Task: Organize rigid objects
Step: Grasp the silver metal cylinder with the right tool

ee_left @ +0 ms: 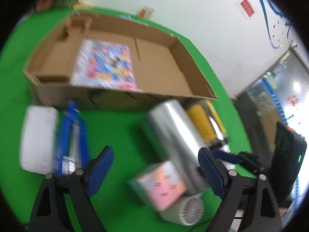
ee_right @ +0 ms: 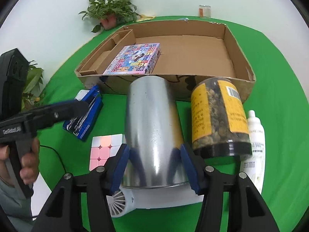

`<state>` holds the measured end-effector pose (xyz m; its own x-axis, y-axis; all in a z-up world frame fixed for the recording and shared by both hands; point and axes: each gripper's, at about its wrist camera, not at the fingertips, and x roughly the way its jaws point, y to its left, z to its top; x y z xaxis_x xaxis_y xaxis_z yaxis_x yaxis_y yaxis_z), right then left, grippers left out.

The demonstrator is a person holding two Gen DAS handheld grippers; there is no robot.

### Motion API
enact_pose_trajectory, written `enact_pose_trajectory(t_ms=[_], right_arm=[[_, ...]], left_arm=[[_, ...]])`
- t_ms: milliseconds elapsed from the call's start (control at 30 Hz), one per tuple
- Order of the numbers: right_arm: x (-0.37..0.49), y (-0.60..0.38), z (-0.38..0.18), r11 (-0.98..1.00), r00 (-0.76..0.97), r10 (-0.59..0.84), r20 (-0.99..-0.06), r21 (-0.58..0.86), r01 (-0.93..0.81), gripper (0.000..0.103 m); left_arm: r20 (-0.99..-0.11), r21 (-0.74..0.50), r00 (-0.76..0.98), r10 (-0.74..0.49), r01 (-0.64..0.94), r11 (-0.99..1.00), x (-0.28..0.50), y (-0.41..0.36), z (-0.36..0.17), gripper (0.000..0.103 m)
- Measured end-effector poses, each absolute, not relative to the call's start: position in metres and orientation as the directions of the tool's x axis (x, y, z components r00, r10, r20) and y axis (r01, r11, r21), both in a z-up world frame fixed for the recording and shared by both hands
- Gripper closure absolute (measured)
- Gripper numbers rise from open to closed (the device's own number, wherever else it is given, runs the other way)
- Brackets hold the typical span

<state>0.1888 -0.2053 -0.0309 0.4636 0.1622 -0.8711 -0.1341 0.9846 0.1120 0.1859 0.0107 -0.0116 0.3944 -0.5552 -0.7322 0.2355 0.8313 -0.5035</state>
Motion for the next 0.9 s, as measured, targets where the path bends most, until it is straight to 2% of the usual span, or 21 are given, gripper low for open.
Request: enact_pose_trajectory(t_ms=[67, 133, 300, 400, 467, 900], right_arm=[[0.178, -0.191, -0.030, 0.978, 0.451, 0.191, -0.872, 0.129, -0.163, 0.048], [0.165, -0.182, -0.027, 0.956, 0.427, 0.285, -0.858, 0.219, -0.197, 0.049], [0.160, -0.196, -0.027, 0.923, 0.432, 0.376, -0.820, 0.369, -0.104, 0.043], [0.171, -0.209, -0.043, 0.904, 0.385, 0.402, -0.831, 0.428, -0.019, 0.041], [0.177, -0.206, -0.049, 0.887, 0.365, 0.437, -0.822, 0.461, -0.022, 0.040], [0.203, -0.181, -0.063, 0.905, 0.336, 0.417, -0.844, 0.419, -0.070, 0.025]], left_arm=[[-0.712, -0.565, 0.334, -0.618, 0.251, 0.786, 0.189, 0.004, -0.016, 0.014], [-0.711, -0.593, 0.283, -0.643, 0.250, 0.766, 0.196, -0.006, -0.022, 0.014], [-0.748, -0.577, 0.237, -0.620, 0.230, 0.783, 0.216, -0.018, -0.035, 0.014], [-0.779, -0.564, 0.201, -0.593, 0.187, 0.804, 0.223, -0.023, -0.049, 0.019], [-0.798, -0.551, 0.182, -0.575, 0.167, 0.818, 0.225, -0.027, -0.060, 0.018], [-0.759, -0.618, 0.181, -0.626, 0.105, 0.779, 0.229, -0.011, -0.079, 0.017]])
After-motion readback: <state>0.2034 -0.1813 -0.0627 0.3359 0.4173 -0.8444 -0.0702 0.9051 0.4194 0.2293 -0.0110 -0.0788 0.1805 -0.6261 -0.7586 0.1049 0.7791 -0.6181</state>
